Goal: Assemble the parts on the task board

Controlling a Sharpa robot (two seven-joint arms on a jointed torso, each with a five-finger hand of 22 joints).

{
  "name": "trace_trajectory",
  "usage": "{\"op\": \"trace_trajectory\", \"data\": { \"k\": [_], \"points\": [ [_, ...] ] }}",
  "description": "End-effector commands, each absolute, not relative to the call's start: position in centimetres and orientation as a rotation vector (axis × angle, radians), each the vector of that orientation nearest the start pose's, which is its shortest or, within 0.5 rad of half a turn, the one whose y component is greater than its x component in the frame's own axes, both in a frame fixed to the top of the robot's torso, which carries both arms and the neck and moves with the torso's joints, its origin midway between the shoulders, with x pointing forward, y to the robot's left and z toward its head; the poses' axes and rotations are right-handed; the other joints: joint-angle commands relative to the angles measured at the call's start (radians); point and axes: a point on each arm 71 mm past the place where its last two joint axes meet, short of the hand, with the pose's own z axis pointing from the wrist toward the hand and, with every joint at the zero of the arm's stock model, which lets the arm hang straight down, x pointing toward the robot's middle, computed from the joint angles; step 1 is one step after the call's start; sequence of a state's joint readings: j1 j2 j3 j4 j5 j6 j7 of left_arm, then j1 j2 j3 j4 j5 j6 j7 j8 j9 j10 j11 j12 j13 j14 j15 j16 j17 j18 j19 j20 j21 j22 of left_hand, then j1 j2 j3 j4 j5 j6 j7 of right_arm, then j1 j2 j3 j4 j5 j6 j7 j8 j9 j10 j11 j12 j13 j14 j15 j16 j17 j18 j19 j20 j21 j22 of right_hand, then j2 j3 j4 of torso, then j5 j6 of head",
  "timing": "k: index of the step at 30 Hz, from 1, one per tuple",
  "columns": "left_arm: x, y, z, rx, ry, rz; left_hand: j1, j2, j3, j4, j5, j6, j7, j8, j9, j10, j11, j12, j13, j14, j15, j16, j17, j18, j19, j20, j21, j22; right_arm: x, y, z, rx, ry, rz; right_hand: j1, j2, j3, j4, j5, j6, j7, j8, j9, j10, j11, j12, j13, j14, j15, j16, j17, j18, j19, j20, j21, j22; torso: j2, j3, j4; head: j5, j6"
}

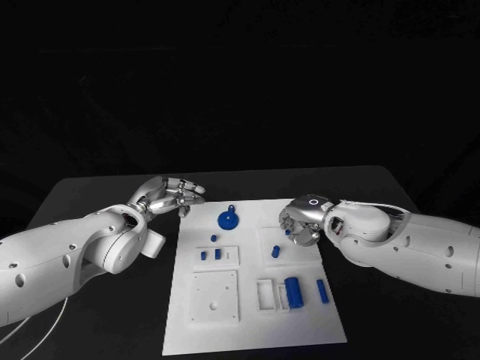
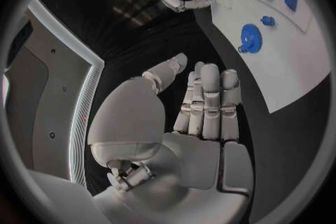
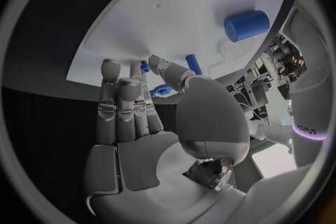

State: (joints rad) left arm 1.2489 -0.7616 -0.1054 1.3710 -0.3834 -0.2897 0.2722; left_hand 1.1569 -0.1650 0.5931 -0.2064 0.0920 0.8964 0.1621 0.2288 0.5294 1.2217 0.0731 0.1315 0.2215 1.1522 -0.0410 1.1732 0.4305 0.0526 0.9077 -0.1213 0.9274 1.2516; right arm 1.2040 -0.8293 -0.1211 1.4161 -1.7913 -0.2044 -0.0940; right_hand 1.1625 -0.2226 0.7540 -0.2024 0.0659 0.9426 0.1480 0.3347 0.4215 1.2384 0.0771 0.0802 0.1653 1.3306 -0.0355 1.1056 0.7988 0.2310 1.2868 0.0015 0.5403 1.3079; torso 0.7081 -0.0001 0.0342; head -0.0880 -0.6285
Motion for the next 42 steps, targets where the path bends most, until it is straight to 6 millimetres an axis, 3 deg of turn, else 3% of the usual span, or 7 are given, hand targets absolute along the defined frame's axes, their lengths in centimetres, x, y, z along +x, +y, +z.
{"op": "trace_trajectory", "data": {
  "k": [1, 12, 20, 26, 42],
  "points": [
    [51.5, 20.5, -18.7, -0.723, 1.619, -1.323, -0.008, 0.007, -0.007, -0.001, 0.000, -0.009, 0.004, 0.002, -0.001, -0.005, 0.001, 0.001, -0.001, 0.004, 0.002, -0.007, 0.000, 0.044, 0.000, -0.013, -0.005, -0.001, 49.0, -21.9, -22.7, -0.551, 1.714, 0.340, -0.002, -0.010, 0.012, 0.007, -0.009, 0.008, -0.002, -0.002, -0.001, 0.004, 0.003, -0.005, -0.003, -0.006, 0.001, 0.008, -0.004, 0.031, 0.019, -0.010, 0.006, 0.018, 0.001, 0.0006, 0.0015, 0.004, -0.003],
    [51.5, 20.5, -18.8, -0.726, 1.627, -1.321, -0.013, 0.010, -0.010, 0.001, -0.001, -0.018, 0.007, 0.000, -0.004, -0.006, 0.001, 0.001, -0.001, 0.007, 0.003, -0.009, 0.002, 0.043, 0.002, -0.014, -0.007, -0.002, 48.7, -21.7, -23.4, -0.564, 1.730, 0.341, 0.005, -0.003, 0.052, 0.035, -0.016, 0.036, -0.014, 0.015, 0.008, 0.031, -0.008, 0.005, 0.009, -0.010, -0.008, 0.021, -0.012, 0.031, 0.020, -0.011, 0.009, 0.019, 0.000, -0.0001, -0.0013, 0.006, -0.006],
    [51.5, 20.7, -18.8, -0.728, 1.629, -1.318, -0.011, 0.010, -0.010, -0.001, 0.000, -0.021, 0.007, -0.001, -0.005, -0.007, 0.001, 0.001, -0.002, 0.009, 0.002, -0.008, 0.003, 0.044, 0.003, -0.014, -0.007, -0.002, 48.6, -21.5, -23.4, -0.582, 1.714, 0.320, 0.015, 0.013, 0.088, 0.043, -0.017, 0.086, -0.038, 0.048, 0.030, 0.077, -0.028, 0.031, 0.035, -0.016, -0.028, 0.032, -0.014, 0.031, 0.021, -0.012, 0.019, 0.022, 0.000, 0.0002, -0.0015, 0.006, -0.008],
    [51.5, 20.8, -18.8, -0.729, 1.629, -1.315, -0.010, 0.010, -0.010, -0.002, 0.000, -0.022, 0.008, -0.001, -0.006, -0.008, 0.001, 0.001, -0.002, 0.010, 0.002, -0.008, 0.004, 0.044, 0.004, -0.015, -0.007, -0.001, 48.5, -21.3, -23.3, -0.589, 1.684, 0.295, 0.018, 0.009, 0.105, 0.037, -0.017, 0.100, -0.046, 0.060, 0.044, 0.093, -0.037, 0.043, 0.057, -0.019, -0.037, 0.034, -0.019, 0.031, 0.019, -0.011, 0.024, 0.021, 0.000, -0.0001, -0.0009, 0.003, -0.011],
    [51.6, 20.9, -18.9, -0.732, 1.630, -1.310, -0.009, 0.008, -0.011, -0.004, 0.001, -0.028, 0.010, -0.002, -0.007, -0.010, 0.002, 0.001, -0.002, 0.012, 0.003, -0.008, 0.005, 0.044, 0.006, -0.014, -0.007, -0.001, 48.4, -20.7, -23.2, -0.616, 1.646, 0.263, 0.026, -0.009, 0.130, 0.034, -0.015, 0.108, -0.051, 0.066, 0.059, 0.097, -0.041, 0.049, 0.085, -0.018, -0.041, 0.038, -0.025, 0.031, 0.021, -0.011, 0.031, 0.020, 0.000, -0.0004, -0.0010, 0.001, -0.013]
  ]
}}
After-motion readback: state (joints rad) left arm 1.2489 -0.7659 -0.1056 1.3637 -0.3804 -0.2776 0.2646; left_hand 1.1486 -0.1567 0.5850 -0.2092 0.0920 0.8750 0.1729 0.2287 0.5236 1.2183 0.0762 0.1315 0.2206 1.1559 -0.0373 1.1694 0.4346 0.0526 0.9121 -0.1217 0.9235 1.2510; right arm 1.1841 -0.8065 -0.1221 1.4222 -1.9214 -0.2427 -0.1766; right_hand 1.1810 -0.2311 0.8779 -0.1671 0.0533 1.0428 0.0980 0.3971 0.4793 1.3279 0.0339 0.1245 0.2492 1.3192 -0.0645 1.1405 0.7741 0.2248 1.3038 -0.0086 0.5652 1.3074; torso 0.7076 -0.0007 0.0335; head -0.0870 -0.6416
